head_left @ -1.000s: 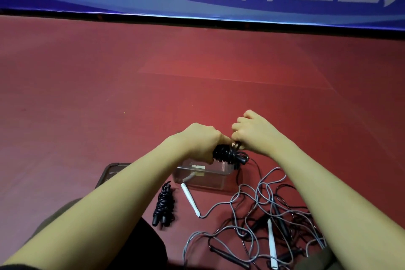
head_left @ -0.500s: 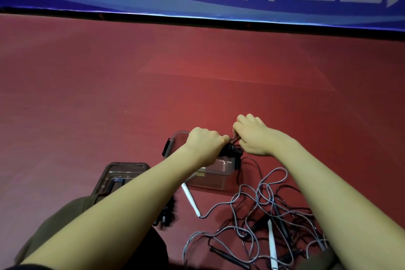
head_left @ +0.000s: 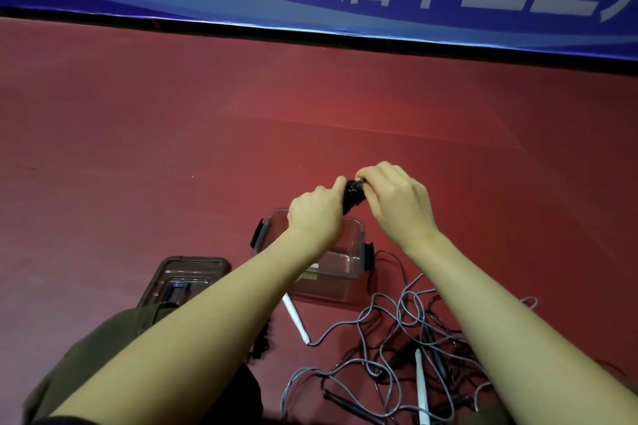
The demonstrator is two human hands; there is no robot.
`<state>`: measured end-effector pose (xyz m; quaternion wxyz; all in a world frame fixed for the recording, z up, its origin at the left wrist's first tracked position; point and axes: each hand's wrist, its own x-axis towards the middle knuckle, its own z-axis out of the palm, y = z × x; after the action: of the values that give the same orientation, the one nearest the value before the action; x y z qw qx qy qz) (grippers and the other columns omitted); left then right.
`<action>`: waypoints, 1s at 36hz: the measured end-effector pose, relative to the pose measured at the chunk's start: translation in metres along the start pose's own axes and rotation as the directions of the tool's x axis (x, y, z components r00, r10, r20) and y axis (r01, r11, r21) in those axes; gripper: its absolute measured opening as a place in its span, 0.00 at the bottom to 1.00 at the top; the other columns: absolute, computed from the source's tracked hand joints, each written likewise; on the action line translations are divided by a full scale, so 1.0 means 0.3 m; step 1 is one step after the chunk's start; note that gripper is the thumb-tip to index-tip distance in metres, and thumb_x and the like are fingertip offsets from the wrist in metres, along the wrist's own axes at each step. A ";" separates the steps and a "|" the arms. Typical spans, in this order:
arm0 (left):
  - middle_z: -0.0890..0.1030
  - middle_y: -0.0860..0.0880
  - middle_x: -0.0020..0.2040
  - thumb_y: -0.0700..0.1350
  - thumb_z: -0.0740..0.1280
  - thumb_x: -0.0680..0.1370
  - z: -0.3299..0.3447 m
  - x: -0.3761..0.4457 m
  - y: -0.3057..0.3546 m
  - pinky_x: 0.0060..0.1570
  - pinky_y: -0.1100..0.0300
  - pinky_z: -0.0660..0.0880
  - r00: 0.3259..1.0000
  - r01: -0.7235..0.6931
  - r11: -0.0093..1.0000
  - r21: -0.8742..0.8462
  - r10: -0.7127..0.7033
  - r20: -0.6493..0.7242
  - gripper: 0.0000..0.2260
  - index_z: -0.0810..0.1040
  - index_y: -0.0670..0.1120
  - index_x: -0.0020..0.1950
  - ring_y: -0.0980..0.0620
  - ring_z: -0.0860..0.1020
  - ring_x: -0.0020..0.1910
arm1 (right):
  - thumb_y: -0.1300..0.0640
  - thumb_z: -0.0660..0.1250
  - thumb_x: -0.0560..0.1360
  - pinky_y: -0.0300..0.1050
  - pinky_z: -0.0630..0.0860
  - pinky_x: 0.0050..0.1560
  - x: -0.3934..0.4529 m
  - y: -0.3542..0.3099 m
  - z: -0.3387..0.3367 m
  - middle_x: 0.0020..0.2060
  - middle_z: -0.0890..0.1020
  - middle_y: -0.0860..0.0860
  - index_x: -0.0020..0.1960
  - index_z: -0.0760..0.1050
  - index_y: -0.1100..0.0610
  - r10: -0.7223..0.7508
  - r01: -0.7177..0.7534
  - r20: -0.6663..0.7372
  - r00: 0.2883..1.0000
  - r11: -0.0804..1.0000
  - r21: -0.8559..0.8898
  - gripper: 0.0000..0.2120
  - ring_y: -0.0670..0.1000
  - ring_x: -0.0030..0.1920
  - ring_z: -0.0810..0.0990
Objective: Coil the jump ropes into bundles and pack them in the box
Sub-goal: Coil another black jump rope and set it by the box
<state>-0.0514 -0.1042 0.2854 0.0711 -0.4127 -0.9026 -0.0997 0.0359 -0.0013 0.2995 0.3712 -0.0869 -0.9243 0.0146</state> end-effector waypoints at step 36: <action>0.72 0.46 0.45 0.41 0.62 0.73 -0.057 0.013 0.070 0.35 0.55 0.65 0.990 0.006 0.975 -0.223 -0.037 -0.136 0.20 0.60 0.49 0.63 0.41 0.72 0.36 | 0.71 0.62 0.70 0.28 0.67 0.47 0.022 -0.027 -0.022 0.46 0.67 0.50 0.40 0.78 0.57 0.406 -0.300 -0.190 0.894 0.857 0.420 0.11 0.52 0.48 0.69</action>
<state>-0.0373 -0.0920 0.3054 0.0862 -0.4005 -0.8830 -0.2290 0.0345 -0.0084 0.3096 0.4952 -0.1840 -0.8116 0.2496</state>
